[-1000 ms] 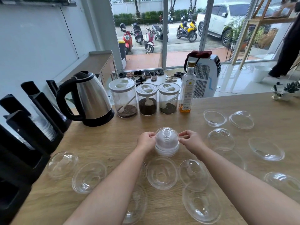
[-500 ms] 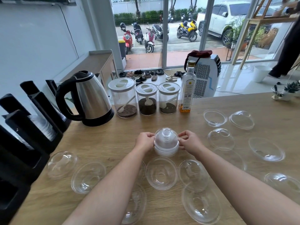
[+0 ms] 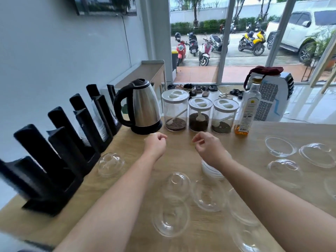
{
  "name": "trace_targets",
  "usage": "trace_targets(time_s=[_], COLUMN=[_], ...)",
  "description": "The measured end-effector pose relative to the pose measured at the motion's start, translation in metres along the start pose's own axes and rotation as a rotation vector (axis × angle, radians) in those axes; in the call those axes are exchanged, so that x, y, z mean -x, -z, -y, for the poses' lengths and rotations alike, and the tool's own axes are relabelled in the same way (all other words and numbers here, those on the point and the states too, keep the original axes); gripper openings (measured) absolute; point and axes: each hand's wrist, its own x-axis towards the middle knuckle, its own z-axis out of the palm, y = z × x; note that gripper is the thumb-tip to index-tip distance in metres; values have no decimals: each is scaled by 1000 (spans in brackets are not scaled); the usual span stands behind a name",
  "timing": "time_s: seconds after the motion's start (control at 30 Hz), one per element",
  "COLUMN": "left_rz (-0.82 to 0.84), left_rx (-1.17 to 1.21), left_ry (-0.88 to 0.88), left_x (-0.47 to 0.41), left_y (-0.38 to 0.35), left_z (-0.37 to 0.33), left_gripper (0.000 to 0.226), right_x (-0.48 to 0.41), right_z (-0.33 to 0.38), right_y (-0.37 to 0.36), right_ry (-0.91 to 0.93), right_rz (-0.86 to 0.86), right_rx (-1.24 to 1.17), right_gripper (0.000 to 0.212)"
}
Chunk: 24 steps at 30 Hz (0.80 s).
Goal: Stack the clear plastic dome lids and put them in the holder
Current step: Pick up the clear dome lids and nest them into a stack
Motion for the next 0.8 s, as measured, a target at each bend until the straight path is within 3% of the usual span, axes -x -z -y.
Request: trace_targets(time_s=[0.23, 0.47, 0.63, 0.8], left_rz=[-253, -174, -44, -81], left_rx=[-322, -586, -715, -734], left_ry=[77, 141, 153, 135], left_x=[13, 29, 28, 23], left_y=[93, 124, 125, 121], left_z=[59, 116, 128, 135], left_gripper=[21, 44, 54, 48], right_x=[7, 22, 28, 25], right_z=[67, 89, 90, 84], right_y=[-64, -107, -125, -128], right_ry=[278, 455, 561, 643], right_rz=[378, 735, 774, 648], right_rx=[79, 317, 480, 491], right_gripper=[17, 38, 37, 12])
